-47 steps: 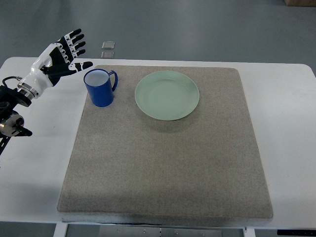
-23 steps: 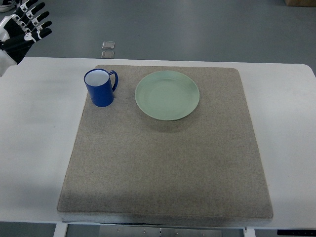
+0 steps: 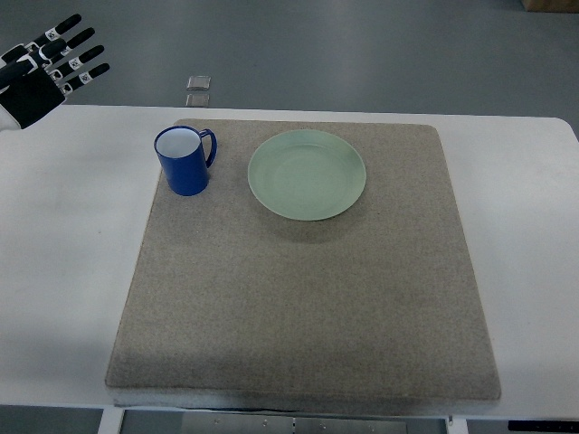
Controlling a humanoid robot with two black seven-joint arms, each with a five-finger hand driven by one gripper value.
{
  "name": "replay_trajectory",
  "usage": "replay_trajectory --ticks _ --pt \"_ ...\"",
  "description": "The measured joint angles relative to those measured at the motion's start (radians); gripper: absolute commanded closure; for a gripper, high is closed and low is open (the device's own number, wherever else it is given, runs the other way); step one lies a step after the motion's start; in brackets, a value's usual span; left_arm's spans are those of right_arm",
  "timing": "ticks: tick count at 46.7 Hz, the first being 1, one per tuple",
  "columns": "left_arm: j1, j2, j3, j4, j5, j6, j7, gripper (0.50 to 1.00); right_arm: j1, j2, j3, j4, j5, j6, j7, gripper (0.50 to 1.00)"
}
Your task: Place cup left of plate with left hand
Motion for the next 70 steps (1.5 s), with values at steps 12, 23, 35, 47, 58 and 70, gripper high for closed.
replay_trajectory --ticks 12,23,35,47,58,70 --pt "-0.034 -0.042 0.004 0.011 -0.028 0.0 0.064 0.5 0.0 0.0 0.0 0.0 0.0 0.0 0.0 0.568" --pt "-0.045 -0.131 0.007 0.012 -0.025 0.0 0.068 0.5 0.0 0.0 0.0 0.0 0.0 0.0 0.0 0.568" --pt "-0.084 -0.178 0.007 0.024 -0.029 0.0 0.068 0.5 0.001 0.0 0.0 0.0 0.0 0.0 0.0 0.568" --pt "-0.099 -0.254 0.01 0.052 -0.022 0.0 0.068 0.5 0.0 0.0 0.0 0.0 0.0 0.0 0.0 0.568" --pt "-0.099 -0.265 0.01 0.061 -0.017 0.0 0.067 0.5 0.0 0.0 0.0 0.019 -0.002 0.016 0.0 0.568" --pt "-0.111 -0.271 -0.002 0.072 -0.019 0.0 0.066 0.5 -0.005 0.0 -0.001 0.019 -0.003 0.016 0.0 0.568"
